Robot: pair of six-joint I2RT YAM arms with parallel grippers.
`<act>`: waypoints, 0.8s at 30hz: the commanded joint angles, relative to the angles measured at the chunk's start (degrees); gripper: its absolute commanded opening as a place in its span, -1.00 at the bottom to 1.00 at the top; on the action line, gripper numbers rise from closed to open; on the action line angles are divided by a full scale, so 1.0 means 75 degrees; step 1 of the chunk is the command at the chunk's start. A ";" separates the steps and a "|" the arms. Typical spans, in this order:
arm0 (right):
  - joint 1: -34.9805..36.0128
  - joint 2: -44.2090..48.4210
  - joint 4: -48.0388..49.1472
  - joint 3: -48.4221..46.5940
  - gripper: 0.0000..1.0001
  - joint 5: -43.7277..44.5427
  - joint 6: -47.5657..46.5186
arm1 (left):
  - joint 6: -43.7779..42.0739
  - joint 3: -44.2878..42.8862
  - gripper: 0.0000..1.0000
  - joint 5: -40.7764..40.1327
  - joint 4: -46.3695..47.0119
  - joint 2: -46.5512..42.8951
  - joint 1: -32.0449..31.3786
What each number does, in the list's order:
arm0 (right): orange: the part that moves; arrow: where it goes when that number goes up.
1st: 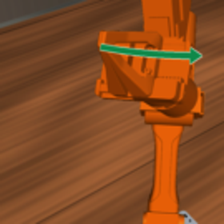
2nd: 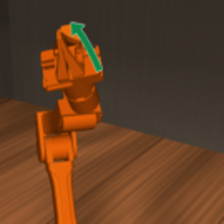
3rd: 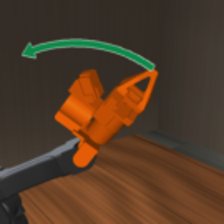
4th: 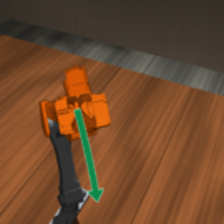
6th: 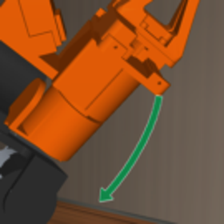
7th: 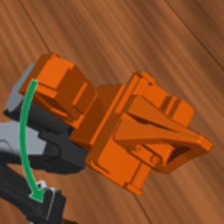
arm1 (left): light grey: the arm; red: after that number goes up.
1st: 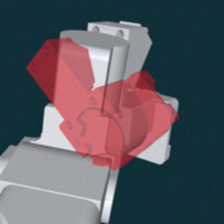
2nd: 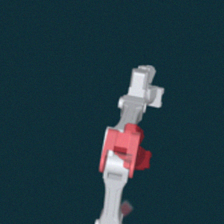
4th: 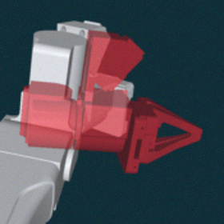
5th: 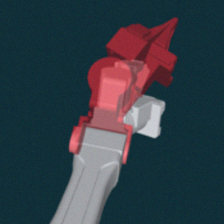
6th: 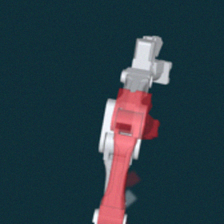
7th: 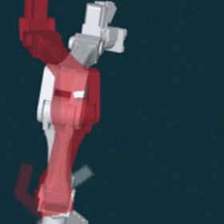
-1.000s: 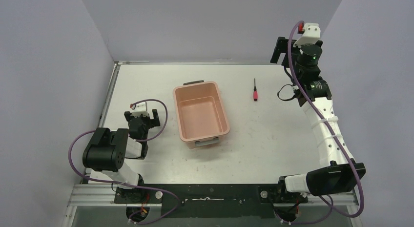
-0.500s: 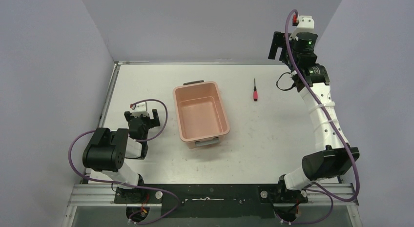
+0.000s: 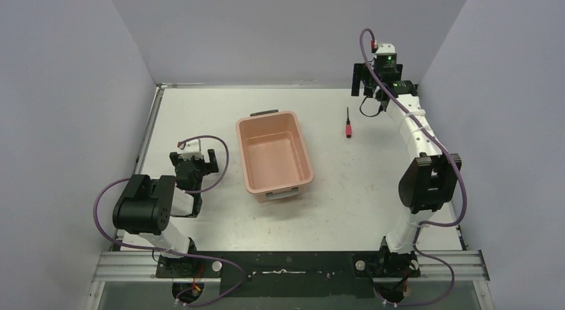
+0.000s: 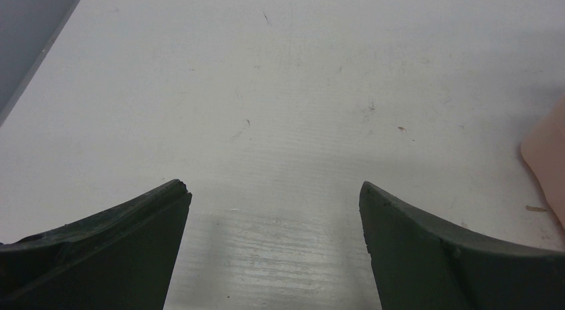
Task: Put the screwdriver in the bin
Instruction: Pick up the screwdriver from the center of the board.
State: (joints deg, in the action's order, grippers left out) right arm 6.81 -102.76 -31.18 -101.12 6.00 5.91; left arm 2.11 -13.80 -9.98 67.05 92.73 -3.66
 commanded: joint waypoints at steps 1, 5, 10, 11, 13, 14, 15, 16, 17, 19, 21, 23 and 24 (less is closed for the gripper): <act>0.0038 -0.0436 0.0089 -0.0143 1.00 0.0045 0.0164 | -0.0044 -0.0105 0.94 0.0053 0.0296 -0.0052 0.0008; 0.0041 -0.0995 0.0259 -0.0006 1.00 -0.0136 0.0295 | -0.0035 -0.0105 0.94 0.0053 0.0295 -0.0052 0.0008; 0.0041 -0.1519 0.0527 0.0322 1.00 -0.0275 0.0383 | -0.0037 -0.0105 0.94 0.0053 0.0301 -0.0054 0.0008; 0.0040 -0.1597 0.0594 0.0403 1.00 -0.0289 0.0388 | -0.0044 -0.0105 0.94 0.0053 0.0296 -0.0056 0.0008; 0.0042 -0.1780 0.0659 0.0494 1.00 -0.0307 0.0375 | -0.0037 -0.0105 0.94 0.0059 0.0296 -0.0053 0.0008; 0.0046 -0.1906 0.0657 0.0530 1.00 -0.0324 0.0366 | -0.0044 -0.0103 0.94 0.0054 0.0289 -0.0057 0.0008; 0.0043 -0.1994 0.0668 0.0562 0.99 -0.0351 0.0364 | -0.0042 -0.0103 0.94 0.0053 0.0301 -0.0056 0.0008; 0.0043 -0.2081 0.0689 0.0608 0.98 -0.0381 0.0355 | -0.0043 -0.0099 0.94 0.0056 0.0300 -0.0059 0.0008; 0.0049 -0.2158 0.0721 0.0657 0.97 -0.0406 0.0352 | -0.0043 -0.0104 0.94 0.0059 0.0298 -0.0058 0.0008; 0.0044 -0.2310 0.0825 0.0799 0.96 -0.0478 0.0350 | -0.0044 -0.0105 0.94 0.0054 0.0295 -0.0052 0.0008; 0.0045 -0.2467 0.0890 0.0883 0.95 -0.0573 0.0348 | -0.0041 -0.0105 0.94 0.0053 0.0298 -0.0052 0.0008; 0.0042 -0.2643 0.0916 0.0928 0.92 -0.0635 0.0348 | -0.0047 -0.0105 0.94 0.0053 0.0301 -0.0058 0.0008; 0.0050 -0.2722 0.0928 0.0931 0.90 -0.0661 0.0351 | -0.0045 -0.0108 0.94 0.0053 0.0299 -0.0049 0.0008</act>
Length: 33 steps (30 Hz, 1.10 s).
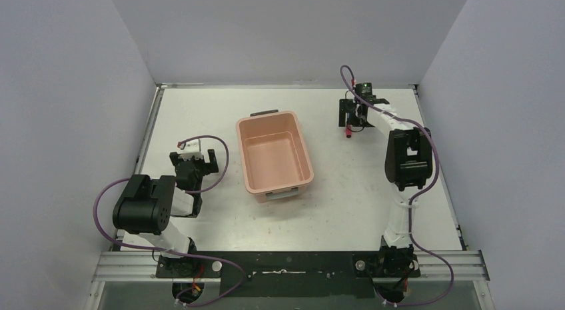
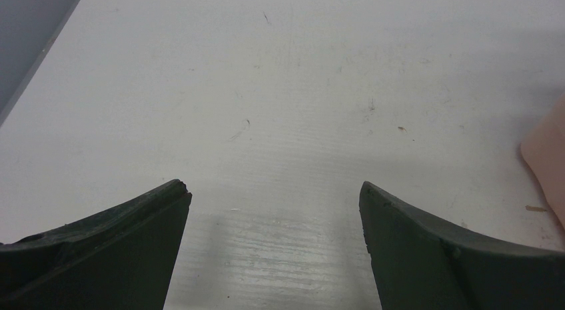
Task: Put the screwdriver in the bin
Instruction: Pick up the screwdriver from the center of the board.
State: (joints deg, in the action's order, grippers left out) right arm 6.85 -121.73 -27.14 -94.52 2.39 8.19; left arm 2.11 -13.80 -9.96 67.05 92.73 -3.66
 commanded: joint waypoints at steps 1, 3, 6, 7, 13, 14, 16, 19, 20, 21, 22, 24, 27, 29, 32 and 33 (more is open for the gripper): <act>0.0037 -0.0270 0.0389 0.0052 0.87 -0.0198 0.0049 | -0.0045 -0.0105 0.94 0.0050 0.0298 -0.0049 0.0008; 0.0025 -0.0403 0.0401 0.0052 0.78 -0.0238 0.0053 | -0.0042 -0.0105 0.94 0.0050 0.0292 -0.0053 0.0008; 0.0034 -0.0573 0.0433 0.0064 0.57 -0.0260 0.0052 | -0.0046 -0.0105 0.94 0.0050 0.0289 -0.0050 0.0008; 0.0035 -0.0606 0.0435 0.0064 0.49 -0.0261 0.0046 | -0.0039 -0.0105 0.94 0.0050 0.0303 -0.0058 0.0008; 0.0031 -0.0735 0.0425 0.0053 -0.22 -0.0261 0.0045 | -0.0045 -0.0105 0.94 0.0050 0.0301 -0.0056 0.0008; 0.0029 -0.0735 0.0430 0.0052 -0.39 -0.0416 0.0045 | -0.0047 -0.0105 0.94 0.0050 0.0296 -0.0056 0.0008; 0.0015 -0.0722 0.0402 0.0032 -0.72 -0.0481 0.0045 | -0.0047 -0.0105 0.94 0.0050 0.0304 -0.0056 0.0008; 0.0023 -0.0615 0.0374 0.0038 -0.98 -0.0474 0.0057 | -0.0046 -0.0105 0.94 0.0050 0.0295 -0.0051 0.0008; 0.0014 -0.0578 0.0377 0.0037 -1.00 -0.0438 0.0067 | -0.0045 -0.0105 0.94 0.0050 0.0296 -0.0048 0.0008; 0.0018 -0.0514 0.0356 0.0046 -1.00 -0.0413 0.0069 | -0.0047 -0.0105 0.94 0.0050 0.0297 -0.0053 0.0008; 0.0022 -0.0427 0.0329 0.0035 -1.00 -0.0388 0.0070 | -0.0040 -0.0105 0.94 0.0050 0.0297 -0.0057 0.0008; 0.0019 -0.0281 0.0232 -0.0027 -1.00 -0.0344 0.0088 | -0.0045 -0.0105 0.94 0.0050 0.0295 -0.0056 0.0008; 0.0019 -0.0027 0.0022 -0.0169 -1.00 -0.0118 0.0092 | -0.0044 -0.0105 0.94 0.0050 0.0302 -0.0059 0.0008; 0.0023 0.0157 -0.0091 -0.0266 -1.00 -0.0102 0.0092 | -0.0040 -0.0105 0.94 0.0050 0.0295 -0.0055 0.0008; 0.0023 0.0480 -0.0264 -0.0367 -1.00 -0.0030 0.0092 | -0.0043 -0.0105 0.94 0.0050 0.0295 -0.0055 0.0008; 0.0017 0.0586 -0.0329 -0.0411 -1.00 -0.0018 0.0089 | -0.0046 -0.0105 0.94 0.0050 0.0302 -0.0050 0.0008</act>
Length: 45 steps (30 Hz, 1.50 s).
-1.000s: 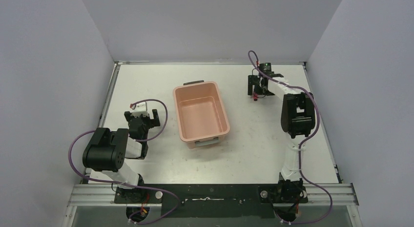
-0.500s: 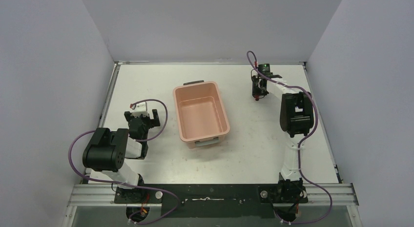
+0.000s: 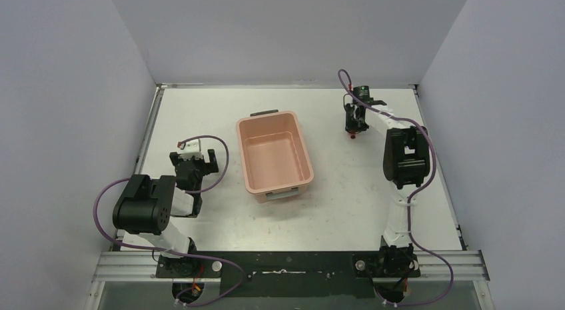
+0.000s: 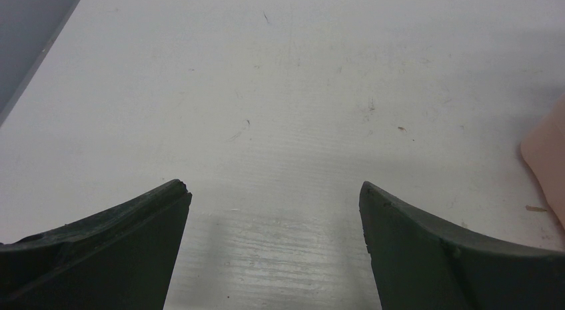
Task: Put the screwdriver in the bin
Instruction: Pick up the screwdriver from the center of the board, then place the screwdriver in the bin.
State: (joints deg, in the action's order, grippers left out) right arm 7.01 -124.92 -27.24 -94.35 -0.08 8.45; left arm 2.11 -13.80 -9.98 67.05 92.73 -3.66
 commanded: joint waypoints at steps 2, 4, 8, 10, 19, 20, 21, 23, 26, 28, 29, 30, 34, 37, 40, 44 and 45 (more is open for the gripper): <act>0.0001 0.1174 -0.0505 -0.0575 -1.00 0.0337 0.0057 | -0.0044 -0.0105 0.94 0.0053 0.0298 -0.0050 0.0008; -0.0002 0.1302 -0.0772 -0.0824 -1.00 0.0397 0.0077 | -0.0042 -0.0105 0.94 0.0053 0.0299 -0.0055 0.0008; 0.0015 0.1573 -0.1283 -0.1373 -1.00 0.0506 0.0102 | -0.0040 -0.0105 0.94 0.0053 0.0297 -0.0058 0.0008; 0.0017 0.1704 -0.1500 -0.1632 -1.00 0.0576 0.0085 | -0.0044 -0.0105 0.94 0.0053 0.0302 -0.0052 0.0008; 0.0120 0.2032 -0.2632 -0.3220 -1.00 0.0797 0.0052 | -0.0040 -0.0105 0.94 0.0053 0.0304 -0.0054 0.0008; 0.0146 0.2087 -0.2727 -0.3356 -1.00 0.0866 0.0042 | -0.0044 -0.0105 0.94 0.0053 0.0299 -0.0057 0.0008; 0.0174 0.2154 -0.2811 -0.3474 -1.00 0.0923 0.0029 | -0.0042 -0.0105 0.94 0.0053 0.0295 -0.0051 0.0008; 0.0222 0.2313 -0.2981 -0.3661 -1.00 0.1017 0.0011 | -0.0047 -0.0105 0.94 0.0053 0.0301 -0.0053 0.0008; 0.0301 0.2544 -0.3200 -0.3858 -1.00 0.1175 0.0002 | -0.0044 -0.0105 0.94 0.0053 0.0297 -0.0057 0.0008; 0.0400 0.2682 -0.3359 -0.3992 -1.00 0.1269 -0.0004 | -0.0046 -0.0105 0.94 0.0053 0.0296 -0.0054 0.0008; 0.0437 0.2747 -0.3433 -0.4072 -1.00 0.1334 -0.0008 | -0.0041 -0.0105 0.94 0.0053 0.0298 -0.0054 0.0008; 0.0488 0.2811 -0.3516 -0.4153 -1.00 0.1378 -0.0014 | -0.0046 -0.0105 0.94 0.0053 0.0300 -0.0051 0.0008; 0.0732 0.3055 -0.3798 -0.4384 -1.00 0.1474 0.0025 | -0.0038 -0.0105 0.94 0.0053 0.0297 -0.0058 0.0008; 0.0978 0.3181 -0.4027 -0.4463 -1.00 0.1500 0.0162 | -0.0040 -0.0105 0.94 0.0053 0.0305 -0.0056 0.0008; 0.1411 0.3336 -0.4242 -0.4307 -1.00 0.1615 0.0366 | -0.0040 -0.0105 0.94 0.0053 0.0298 -0.0055 0.0008; 0.2169 0.3658 -0.4109 -0.3675 -1.00 0.1843 0.0700 | -0.0042 -0.0105 0.94 0.0053 0.0305 -0.0058 0.0008; 0.2359 0.3713 -0.4073 -0.3535 -1.00 0.1890 0.0791 | -0.0042 -0.0105 0.94 0.0053 0.0299 -0.0050 0.0008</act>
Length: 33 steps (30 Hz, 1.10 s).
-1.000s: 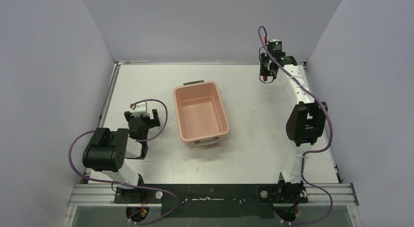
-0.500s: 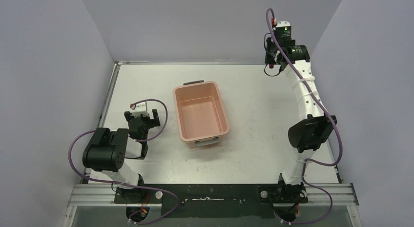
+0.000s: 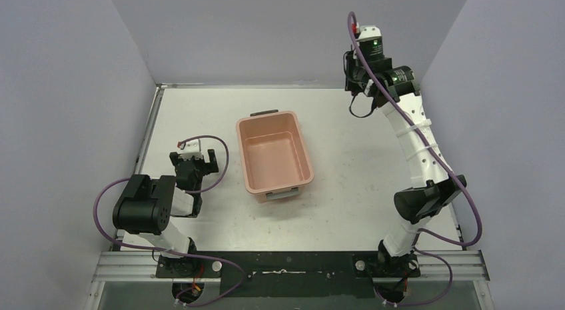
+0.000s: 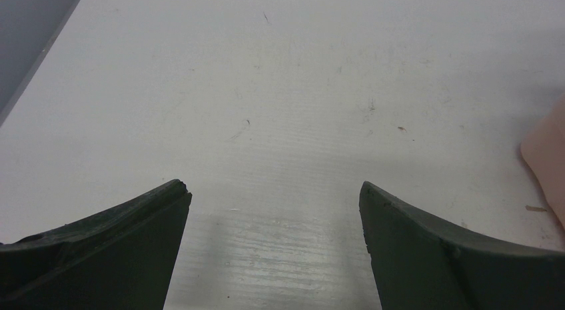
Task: Put the screwdriver in the bin
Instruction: Place the screwdriver in the bin.
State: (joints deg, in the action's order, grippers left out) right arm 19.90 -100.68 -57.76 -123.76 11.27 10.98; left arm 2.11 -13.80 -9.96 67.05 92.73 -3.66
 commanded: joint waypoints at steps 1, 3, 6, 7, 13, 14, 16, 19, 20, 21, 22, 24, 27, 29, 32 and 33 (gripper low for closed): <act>0.0826 0.0532 0.0026 0.0504 -1.00 0.0454 0.0552 | -0.0042 -0.0105 0.94 0.0050 0.0304 -0.0058 0.0008; 0.1200 0.0568 0.0054 0.0601 -1.00 0.0577 0.0724 | -0.0041 -0.0105 0.94 0.0050 0.0301 -0.0054 0.0008; 0.1807 0.0505 0.0069 0.0635 -1.00 0.0767 0.1020 | -0.0042 -0.0105 0.95 0.0050 0.0295 -0.0059 0.0008; 0.2000 0.0469 0.0063 0.0610 -1.00 0.0803 0.1115 | -0.0046 -0.0105 0.94 0.0050 0.0295 -0.0059 0.0008; 0.3047 0.0254 0.0359 0.0801 -1.00 0.1072 0.1666 | -0.0044 -0.0105 0.94 0.0050 0.0299 -0.0048 0.0008; 0.3171 0.0193 0.0398 0.0820 -1.00 0.1091 0.1752 | -0.0044 -0.0105 0.94 0.0050 0.0297 -0.0056 0.0008; 0.3460 0.0063 0.0473 0.0823 -1.00 0.1133 0.1831 | -0.0043 -0.0105 0.94 0.0050 0.0306 -0.0053 0.0008; 0.3725 -0.0148 0.0578 0.0820 -1.00 0.1177 0.1917 | -0.0037 -0.0105 0.94 0.0050 0.0298 -0.0048 0.0008; 0.3791 -0.0203 0.0610 0.0822 -1.00 0.1172 0.1938 | -0.0037 -0.0105 0.94 0.0050 0.0297 -0.0049 0.0008; 0.3861 -0.0261 0.0640 0.0825 -1.00 0.1170 0.1964 | -0.0046 -0.0105 0.94 0.0050 0.0305 -0.0048 0.0008; 0.3922 -0.0315 0.0670 0.0831 -1.00 0.1164 0.1977 | -0.0047 -0.0105 0.94 0.0050 0.0298 -0.0053 0.0008; 0.4058 -0.0401 0.0720 0.0853 -1.00 0.1148 0.2009 | -0.0041 -0.0105 0.94 0.0050 0.0298 -0.0056 0.0008; 0.4208 -0.0467 0.0852 0.1021 -1.00 0.1158 0.2073 | -0.0044 -0.0105 0.94 0.0050 0.0295 -0.0049 0.0008; 0.4243 -0.0390 0.1069 0.1383 -0.99 0.1130 0.2109 | -0.0047 -0.0105 0.94 0.0050 0.0301 -0.0057 0.0008; 0.4233 -0.0090 0.1794 0.2312 -0.97 0.0969 0.2147 | -0.0041 -0.0105 0.94 0.0050 0.0303 -0.0054 0.0008; 0.4230 0.0018 0.1944 0.2670 -0.96 0.0946 0.2154 | -0.0046 -0.0105 0.94 0.0050 0.0299 -0.0057 0.0008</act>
State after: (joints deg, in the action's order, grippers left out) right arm 51.40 -104.36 -50.68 -110.67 18.02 25.85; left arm 2.11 -13.80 -9.98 67.05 92.73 -3.66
